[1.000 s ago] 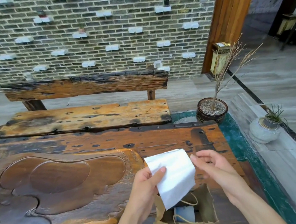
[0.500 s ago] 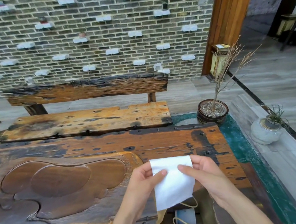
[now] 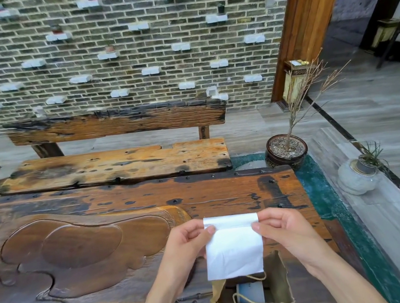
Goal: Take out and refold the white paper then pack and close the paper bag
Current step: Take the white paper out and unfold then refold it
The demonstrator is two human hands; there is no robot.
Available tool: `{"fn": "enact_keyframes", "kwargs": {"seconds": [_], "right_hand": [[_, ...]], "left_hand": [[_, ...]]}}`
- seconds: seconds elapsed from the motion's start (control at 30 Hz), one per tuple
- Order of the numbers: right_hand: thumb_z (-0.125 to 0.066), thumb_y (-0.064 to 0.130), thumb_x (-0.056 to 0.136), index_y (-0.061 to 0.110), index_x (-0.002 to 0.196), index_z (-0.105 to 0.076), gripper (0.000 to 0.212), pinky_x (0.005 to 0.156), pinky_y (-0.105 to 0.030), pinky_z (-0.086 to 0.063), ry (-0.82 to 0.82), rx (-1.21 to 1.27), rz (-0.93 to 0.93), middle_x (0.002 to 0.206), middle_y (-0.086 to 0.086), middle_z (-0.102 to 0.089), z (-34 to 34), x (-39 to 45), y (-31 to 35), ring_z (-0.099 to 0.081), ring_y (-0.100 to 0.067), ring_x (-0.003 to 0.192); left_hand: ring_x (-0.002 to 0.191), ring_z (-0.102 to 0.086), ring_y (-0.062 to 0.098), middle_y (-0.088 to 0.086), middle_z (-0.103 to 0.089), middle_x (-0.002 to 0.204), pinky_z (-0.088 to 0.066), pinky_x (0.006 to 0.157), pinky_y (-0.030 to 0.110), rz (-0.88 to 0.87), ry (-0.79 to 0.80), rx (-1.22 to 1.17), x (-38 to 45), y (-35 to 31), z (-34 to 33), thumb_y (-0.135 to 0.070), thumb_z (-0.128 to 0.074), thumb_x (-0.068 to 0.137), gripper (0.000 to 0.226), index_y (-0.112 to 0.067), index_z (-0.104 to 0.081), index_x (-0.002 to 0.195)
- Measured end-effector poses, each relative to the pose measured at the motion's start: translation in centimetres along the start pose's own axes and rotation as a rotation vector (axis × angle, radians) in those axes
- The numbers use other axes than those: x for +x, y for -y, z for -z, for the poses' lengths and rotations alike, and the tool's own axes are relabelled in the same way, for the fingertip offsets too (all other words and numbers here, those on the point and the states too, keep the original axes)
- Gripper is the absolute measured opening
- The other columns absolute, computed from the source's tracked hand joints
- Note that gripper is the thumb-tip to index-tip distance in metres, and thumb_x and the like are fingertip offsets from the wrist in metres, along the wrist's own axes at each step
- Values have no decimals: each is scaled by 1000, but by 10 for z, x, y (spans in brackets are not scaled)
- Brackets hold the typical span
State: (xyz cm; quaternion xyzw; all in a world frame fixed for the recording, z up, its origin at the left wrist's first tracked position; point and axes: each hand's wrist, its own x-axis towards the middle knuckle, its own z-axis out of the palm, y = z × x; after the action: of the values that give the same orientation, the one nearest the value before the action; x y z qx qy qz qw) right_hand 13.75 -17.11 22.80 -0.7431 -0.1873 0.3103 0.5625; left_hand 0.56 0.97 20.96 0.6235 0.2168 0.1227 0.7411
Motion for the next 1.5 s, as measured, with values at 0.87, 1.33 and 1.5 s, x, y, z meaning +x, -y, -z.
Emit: {"fn": "enact_keyframes", "kwargs": {"seconds": [0.87, 1.33, 1.5], "right_hand": [[-65, -8, 86, 9, 83, -71, 18, 72, -21, -56, -89, 23, 248, 87, -4, -77, 4, -10, 12, -72, -13, 83], [-68, 1, 87, 16, 105, -63, 23, 74, -27, -53, -111, 79, 211, 90, -3, -79, 0, -19, 24, -74, -15, 85], [-59, 11, 95, 23, 112, -67, 22, 84, -35, -51, -100, 179, 129, 94, -6, -78, -2, -18, 18, -71, -19, 93]], "left_hand": [[84, -73, 18, 11, -78, 95, -56, 65, 25, -102, -32, -96, -13, -24, -5, 4, -56, 92, 32, -18, -69, 110], [77, -68, 15, 12, -78, 83, -53, 65, 22, -115, -134, -94, -15, -19, -12, -20, -68, 84, 16, -15, -76, 95], [76, -67, 17, 17, -77, 86, -51, 67, 25, -115, -159, -87, -16, -18, -13, -12, -65, 89, 13, -15, -76, 93]]}}
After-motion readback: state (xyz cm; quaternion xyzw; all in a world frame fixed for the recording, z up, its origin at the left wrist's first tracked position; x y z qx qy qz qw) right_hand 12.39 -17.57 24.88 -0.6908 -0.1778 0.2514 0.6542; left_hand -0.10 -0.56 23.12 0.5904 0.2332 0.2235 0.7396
